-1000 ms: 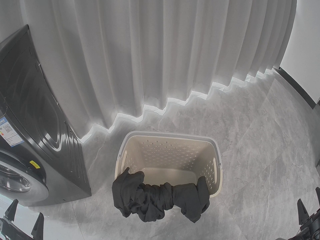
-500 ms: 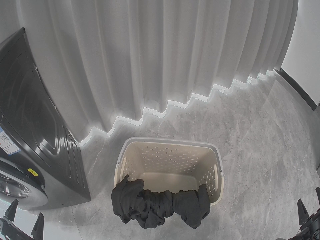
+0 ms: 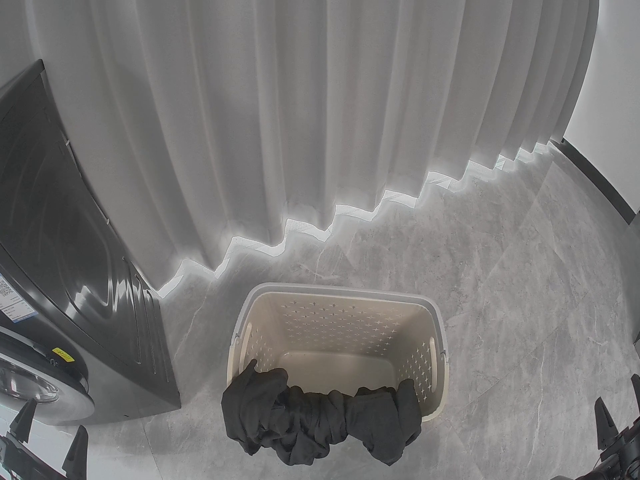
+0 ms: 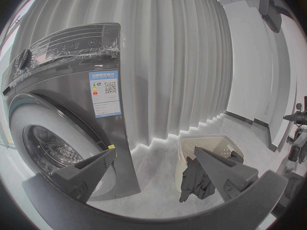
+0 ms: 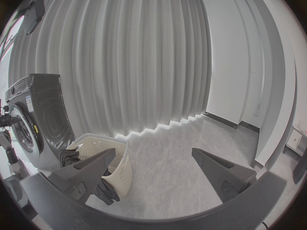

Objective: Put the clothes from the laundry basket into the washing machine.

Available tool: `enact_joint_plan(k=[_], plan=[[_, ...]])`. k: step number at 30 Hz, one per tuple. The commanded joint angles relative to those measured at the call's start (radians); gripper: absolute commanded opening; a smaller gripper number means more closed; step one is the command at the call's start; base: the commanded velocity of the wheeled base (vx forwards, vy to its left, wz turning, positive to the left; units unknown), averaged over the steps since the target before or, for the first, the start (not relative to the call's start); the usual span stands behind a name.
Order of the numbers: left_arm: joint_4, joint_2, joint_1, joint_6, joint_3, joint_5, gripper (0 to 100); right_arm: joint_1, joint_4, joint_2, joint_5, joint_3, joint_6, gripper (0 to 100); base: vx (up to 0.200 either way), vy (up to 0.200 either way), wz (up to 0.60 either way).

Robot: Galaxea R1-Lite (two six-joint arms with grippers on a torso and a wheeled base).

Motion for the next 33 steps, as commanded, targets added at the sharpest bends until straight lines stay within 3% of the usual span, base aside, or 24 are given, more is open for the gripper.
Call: enact_joint_plan(k=[1,10,16,22,33], plan=[[0.0,-0.016,0.0,-0.001,0.018,0.0,100,0.0,-0.001,-0.014,0.002,0.018,0.0,100,0.0,0.0,0.0],[0.0,-0.016,-0.001,-0.004,0.018,0.0,100,0.0,-0.001,-0.014,0.0,0.018,0.0,100,0.0,0.0,0.0],[-0.001,-0.016,0.0,-0.007,0.018,0.0,100,0.0,-0.001,-0.014,0.002,0.018,0.0,100,-0.2,0.0,0.0],[-0.001,-0.016,0.0,-0.005,0.018,0.0,100,0.001,-0.001,-0.014,0.002,0.018,0.0,100,0.0,0.0,0.0],[-0.001,-0.016,0.0,-0.008,0.018,0.0,100,0.001,-0.001,-0.014,0.0,0.018,0.0,100,-0.164,0.0,0.0]])
